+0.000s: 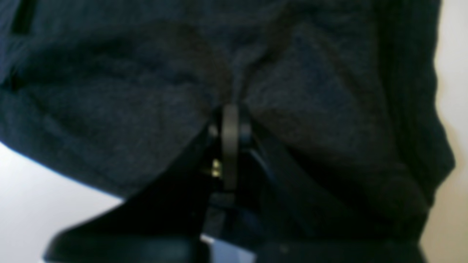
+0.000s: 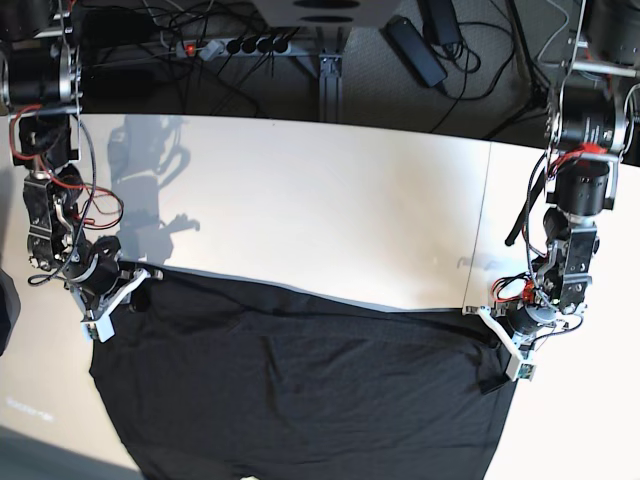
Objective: Fold the T-shirt properly
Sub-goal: 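Lower the held hem onto the shirt and release both grippers, then reposition both grippers to grasp the shirt's side edge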
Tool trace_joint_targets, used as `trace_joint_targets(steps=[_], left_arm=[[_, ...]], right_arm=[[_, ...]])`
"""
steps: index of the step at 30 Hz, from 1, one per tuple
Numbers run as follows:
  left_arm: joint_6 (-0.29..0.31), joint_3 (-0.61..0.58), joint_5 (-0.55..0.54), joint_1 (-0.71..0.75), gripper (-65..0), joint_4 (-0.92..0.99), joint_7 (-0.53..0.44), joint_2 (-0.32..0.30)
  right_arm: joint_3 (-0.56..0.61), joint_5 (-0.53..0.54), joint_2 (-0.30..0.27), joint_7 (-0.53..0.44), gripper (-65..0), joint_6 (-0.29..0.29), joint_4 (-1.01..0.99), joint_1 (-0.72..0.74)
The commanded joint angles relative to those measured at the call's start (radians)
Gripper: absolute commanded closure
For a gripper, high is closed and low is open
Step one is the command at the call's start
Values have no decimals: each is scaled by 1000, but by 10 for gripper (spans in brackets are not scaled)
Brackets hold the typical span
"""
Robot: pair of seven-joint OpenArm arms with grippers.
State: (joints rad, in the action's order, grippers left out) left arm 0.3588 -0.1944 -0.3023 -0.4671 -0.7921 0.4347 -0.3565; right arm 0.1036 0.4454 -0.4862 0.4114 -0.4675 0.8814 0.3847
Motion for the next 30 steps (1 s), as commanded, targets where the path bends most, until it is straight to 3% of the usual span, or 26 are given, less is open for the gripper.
trace_joint_targets(steps=[1,13,19,30], left_arm=[[-14,2,14,12,0,-31,53,-21],[-15,7,-74,361,0,-451,90,-165],[-15,80,-83,530,0,-598,98,-171],[-14,183,-82,756,0,-803,101,-170]], right_arm=[[-8,1,-21,62,0,-53,34,-14],[-107,124,-125,179,0,-54,373,-295],[-183,151,-132,238,0,-53,497,-451],[-370,226,-132,245,0,-55,592,-669]])
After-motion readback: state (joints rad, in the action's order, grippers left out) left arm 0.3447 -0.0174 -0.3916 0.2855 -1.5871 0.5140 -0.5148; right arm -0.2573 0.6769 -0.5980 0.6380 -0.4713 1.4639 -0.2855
